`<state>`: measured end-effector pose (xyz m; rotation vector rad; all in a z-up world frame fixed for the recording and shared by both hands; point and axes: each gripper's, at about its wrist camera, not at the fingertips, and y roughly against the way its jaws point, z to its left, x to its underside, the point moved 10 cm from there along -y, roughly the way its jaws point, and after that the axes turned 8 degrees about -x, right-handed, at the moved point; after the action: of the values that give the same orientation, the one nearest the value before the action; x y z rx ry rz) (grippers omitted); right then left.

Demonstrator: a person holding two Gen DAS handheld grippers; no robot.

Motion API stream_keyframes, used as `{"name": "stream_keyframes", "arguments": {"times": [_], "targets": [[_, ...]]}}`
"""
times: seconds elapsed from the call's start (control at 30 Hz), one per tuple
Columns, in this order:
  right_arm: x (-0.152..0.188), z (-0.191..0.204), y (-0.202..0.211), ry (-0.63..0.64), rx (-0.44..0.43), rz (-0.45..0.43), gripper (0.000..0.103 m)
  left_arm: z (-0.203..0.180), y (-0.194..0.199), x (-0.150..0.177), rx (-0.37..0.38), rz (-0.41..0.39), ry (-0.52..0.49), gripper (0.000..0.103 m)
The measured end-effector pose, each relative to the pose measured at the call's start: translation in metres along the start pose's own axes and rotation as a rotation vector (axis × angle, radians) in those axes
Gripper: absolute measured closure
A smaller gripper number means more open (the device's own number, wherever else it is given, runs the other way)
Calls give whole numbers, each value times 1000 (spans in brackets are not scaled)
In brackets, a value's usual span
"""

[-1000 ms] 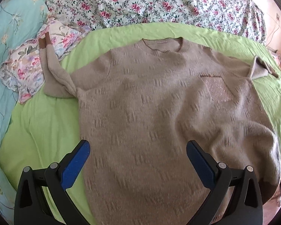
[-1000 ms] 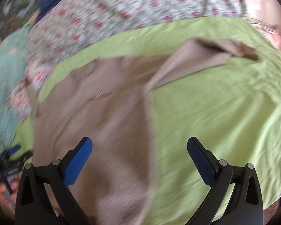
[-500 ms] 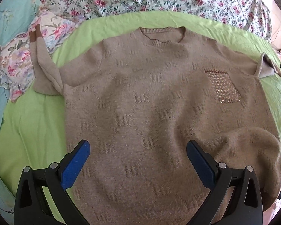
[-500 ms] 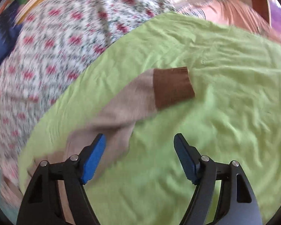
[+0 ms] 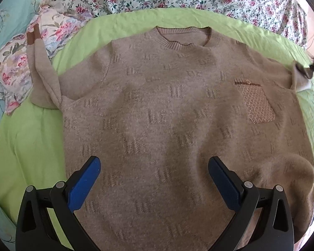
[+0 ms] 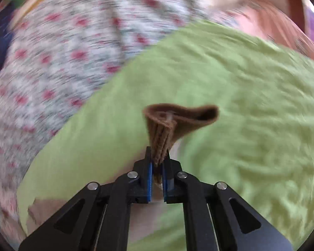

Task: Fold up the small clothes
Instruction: 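Grasp the brown cuff of the sweater sleeve with the right gripper, then carry the held sleeve across the sweater body toward the left tool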

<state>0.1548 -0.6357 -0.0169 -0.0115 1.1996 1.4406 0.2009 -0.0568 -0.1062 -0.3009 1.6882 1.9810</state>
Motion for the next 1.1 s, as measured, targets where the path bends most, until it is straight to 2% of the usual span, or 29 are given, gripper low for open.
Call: {"name": "stream_keyframes", "arguments": {"times": [0.17, 0.23, 0.27, 0.4, 0.53, 0.7, 0.8, 0.93, 1.03, 1.1], "targets": [[45, 121, -1, 172, -225, 108, 95, -2, 4, -2, 31, -16, 11, 0], [77, 173, -1, 245, -311, 168, 95, -1, 6, -1, 41, -20, 18, 0], [99, 207, -2, 287, -381, 212, 95, 0, 8, 0, 49, -23, 25, 0], [175, 302, 3, 404, -561, 344, 95, 6, 14, 4, 65, -34, 40, 0], [246, 373, 10, 496, -699, 452, 95, 18, 12, 9, 74, -31, 68, 0], [323, 413, -8, 532, -749, 586, 95, 30, 6, 12, 100, -18, 115, 0], [362, 420, -25, 525, -741, 663, 95, 34, 0, 10, 104, -19, 116, 0], [396, 421, -40, 511, -734, 731, 95, 34, -12, 3, 142, -13, 127, 0], [402, 416, -49, 480, -716, 770, 87, 32, -25, -10, 209, -1, 156, 0], [394, 409, -48, 419, -726, 773, 55, 30, -33, -22, 259, 1, 177, 0]]}}
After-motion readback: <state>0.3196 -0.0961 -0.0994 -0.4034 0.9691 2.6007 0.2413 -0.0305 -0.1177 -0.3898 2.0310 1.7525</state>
